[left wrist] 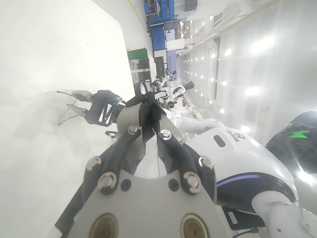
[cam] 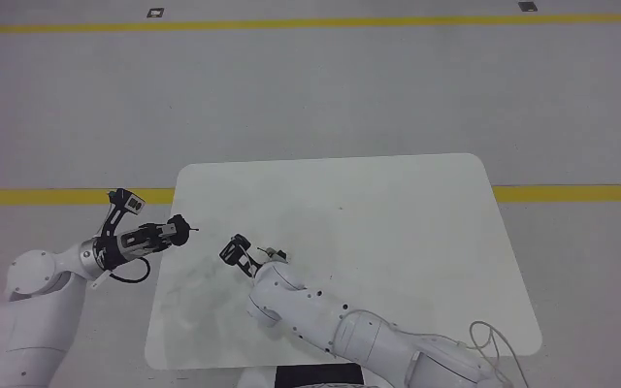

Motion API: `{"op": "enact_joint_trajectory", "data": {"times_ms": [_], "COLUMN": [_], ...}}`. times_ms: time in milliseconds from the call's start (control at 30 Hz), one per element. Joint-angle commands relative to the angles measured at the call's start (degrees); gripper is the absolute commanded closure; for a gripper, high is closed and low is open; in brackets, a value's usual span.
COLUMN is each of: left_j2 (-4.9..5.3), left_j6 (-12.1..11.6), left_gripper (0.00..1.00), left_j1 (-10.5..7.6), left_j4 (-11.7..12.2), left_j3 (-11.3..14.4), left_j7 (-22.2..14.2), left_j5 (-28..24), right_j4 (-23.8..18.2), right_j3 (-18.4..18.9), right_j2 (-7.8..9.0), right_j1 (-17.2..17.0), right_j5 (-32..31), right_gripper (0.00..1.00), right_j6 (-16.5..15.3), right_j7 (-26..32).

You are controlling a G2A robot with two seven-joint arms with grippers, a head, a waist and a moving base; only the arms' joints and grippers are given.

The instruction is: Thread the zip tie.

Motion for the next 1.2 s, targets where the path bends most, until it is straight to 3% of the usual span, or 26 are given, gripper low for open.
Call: {"op": "enact_joint_trajectory", "data": {"times_ms": [0, 667, 767, 900, 1167], "left_j2": [0.0, 0.0, 0.0, 0.0, 0.0], "left_j6": [0.0, 0.0, 0.0, 0.0, 0.0], "left_gripper": [1.0, 1.0, 1.0, 1.0, 1.0], "left_j1": [0.0, 0.0, 0.0, 0.0, 0.0], "left_j4": [0.0, 0.0, 0.0, 0.0, 0.0], "left_j3": [0.0, 0.0, 0.0, 0.0, 0.0], "left_j7": [0.0, 0.0, 0.0, 0.0, 0.0], "left_j5": [0.0, 0.0, 0.0, 0.0, 0.0], "right_j4": [0.7, 4.7, 5.1, 5.7, 5.6], "right_j3": [0.3, 3.3, 3.8, 4.4, 5.5], "right_j2": [-0.4, -3.16, -3.41, -3.82, -4.16], "right_j1": [0.0, -0.2, -0.3, -0.4, -1.0], "right_j5": [-0.2, -2.0, -2.3, -2.7, -3.0], "right_gripper": [0.8, 0.84, 0.87, 1.0, 1.0], "right_j6": [0.0, -0.7, -0.8, -1.0, -1.0], "right_j7": [0.0, -0.3, -0.3, -0.4, -0.8]}}
